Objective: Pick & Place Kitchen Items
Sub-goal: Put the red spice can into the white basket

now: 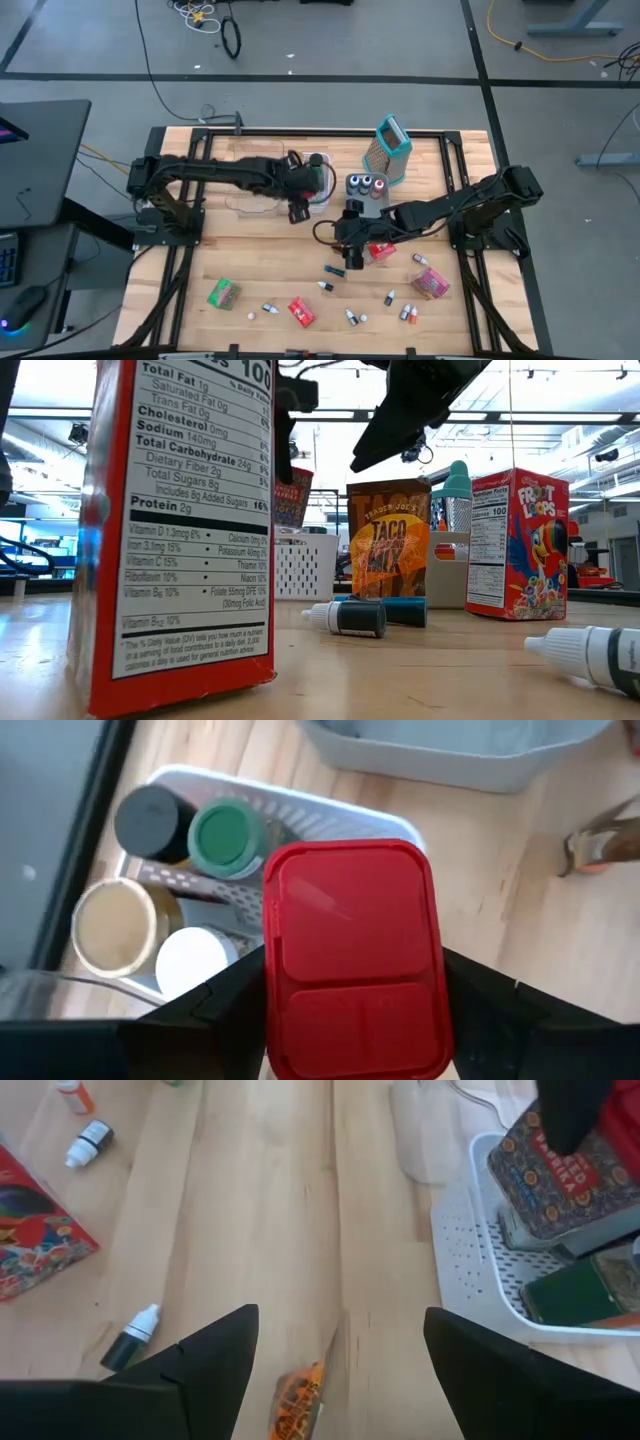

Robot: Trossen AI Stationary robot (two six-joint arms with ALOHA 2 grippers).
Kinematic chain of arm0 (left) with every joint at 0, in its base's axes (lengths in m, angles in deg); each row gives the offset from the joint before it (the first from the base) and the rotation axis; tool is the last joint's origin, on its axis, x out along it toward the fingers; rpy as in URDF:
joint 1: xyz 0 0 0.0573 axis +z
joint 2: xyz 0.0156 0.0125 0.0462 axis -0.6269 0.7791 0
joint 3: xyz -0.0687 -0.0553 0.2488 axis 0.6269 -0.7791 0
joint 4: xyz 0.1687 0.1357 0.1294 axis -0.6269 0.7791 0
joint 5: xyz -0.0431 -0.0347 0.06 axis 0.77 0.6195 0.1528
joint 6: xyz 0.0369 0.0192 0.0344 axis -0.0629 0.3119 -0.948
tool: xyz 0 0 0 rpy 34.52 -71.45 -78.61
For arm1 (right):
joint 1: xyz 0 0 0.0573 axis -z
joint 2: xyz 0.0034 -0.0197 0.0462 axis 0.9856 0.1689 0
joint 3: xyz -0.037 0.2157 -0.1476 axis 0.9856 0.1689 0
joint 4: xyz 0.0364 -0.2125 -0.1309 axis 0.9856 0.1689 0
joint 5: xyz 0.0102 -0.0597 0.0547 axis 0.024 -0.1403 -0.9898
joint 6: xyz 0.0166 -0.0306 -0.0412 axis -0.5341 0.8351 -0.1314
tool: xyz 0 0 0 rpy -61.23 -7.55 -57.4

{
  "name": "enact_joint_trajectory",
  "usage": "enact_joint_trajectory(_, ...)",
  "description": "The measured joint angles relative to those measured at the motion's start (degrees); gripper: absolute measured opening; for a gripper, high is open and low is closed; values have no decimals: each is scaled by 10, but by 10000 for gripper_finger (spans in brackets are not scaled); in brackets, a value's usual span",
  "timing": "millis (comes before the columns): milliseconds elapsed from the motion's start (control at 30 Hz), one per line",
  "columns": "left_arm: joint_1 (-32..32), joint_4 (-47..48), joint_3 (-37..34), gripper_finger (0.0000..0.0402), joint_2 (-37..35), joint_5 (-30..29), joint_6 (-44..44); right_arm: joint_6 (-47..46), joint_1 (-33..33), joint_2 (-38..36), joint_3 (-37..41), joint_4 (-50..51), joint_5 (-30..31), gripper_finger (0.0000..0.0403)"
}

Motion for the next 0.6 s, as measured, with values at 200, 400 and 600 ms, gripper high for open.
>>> enact_joint_trajectory(200, 42, -19, -23, 228, 1, 40, -14, -2, 0, 0, 0, 4, 0, 297)
enact_joint_trajectory(400, 67, -91, -114, 240, 1, 78, -15, -2, 0, 0, 0, 4, -31, 297)
enact_joint_trajectory(600, 77, -146, -167, 238, 1, 81, -44, -2, 0, 0, 0, 0, -35, 297)
